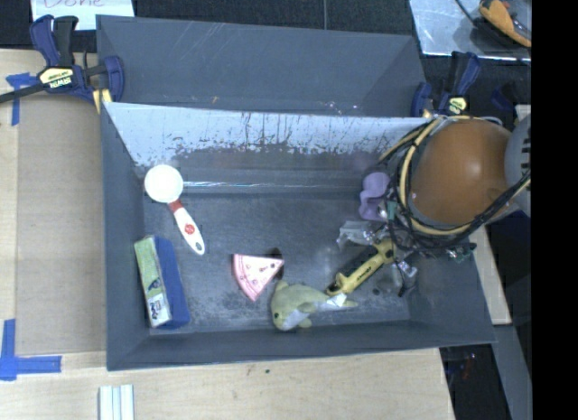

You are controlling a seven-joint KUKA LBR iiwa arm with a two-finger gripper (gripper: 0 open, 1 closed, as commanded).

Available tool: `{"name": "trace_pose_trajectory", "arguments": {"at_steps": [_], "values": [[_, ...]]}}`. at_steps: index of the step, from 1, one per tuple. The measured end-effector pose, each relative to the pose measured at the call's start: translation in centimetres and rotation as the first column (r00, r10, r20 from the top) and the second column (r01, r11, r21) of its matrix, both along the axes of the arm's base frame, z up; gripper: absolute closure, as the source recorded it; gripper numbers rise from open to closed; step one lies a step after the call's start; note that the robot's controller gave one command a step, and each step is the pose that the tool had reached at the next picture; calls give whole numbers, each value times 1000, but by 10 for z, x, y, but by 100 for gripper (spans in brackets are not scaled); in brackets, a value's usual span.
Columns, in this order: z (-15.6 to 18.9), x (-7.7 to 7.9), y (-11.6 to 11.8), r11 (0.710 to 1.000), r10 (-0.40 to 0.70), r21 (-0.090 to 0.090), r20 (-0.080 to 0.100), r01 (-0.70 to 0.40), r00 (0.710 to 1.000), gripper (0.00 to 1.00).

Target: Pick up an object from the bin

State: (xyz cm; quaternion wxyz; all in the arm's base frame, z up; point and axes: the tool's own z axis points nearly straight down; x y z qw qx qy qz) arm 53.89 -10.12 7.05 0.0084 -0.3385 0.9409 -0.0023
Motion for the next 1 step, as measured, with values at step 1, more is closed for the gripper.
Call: {"name": "trace_pose_trajectory", "arguments": {"at_steps": [1], "values": [[-1,4,6,951,308,-5,-3,-308,951,100]]}}
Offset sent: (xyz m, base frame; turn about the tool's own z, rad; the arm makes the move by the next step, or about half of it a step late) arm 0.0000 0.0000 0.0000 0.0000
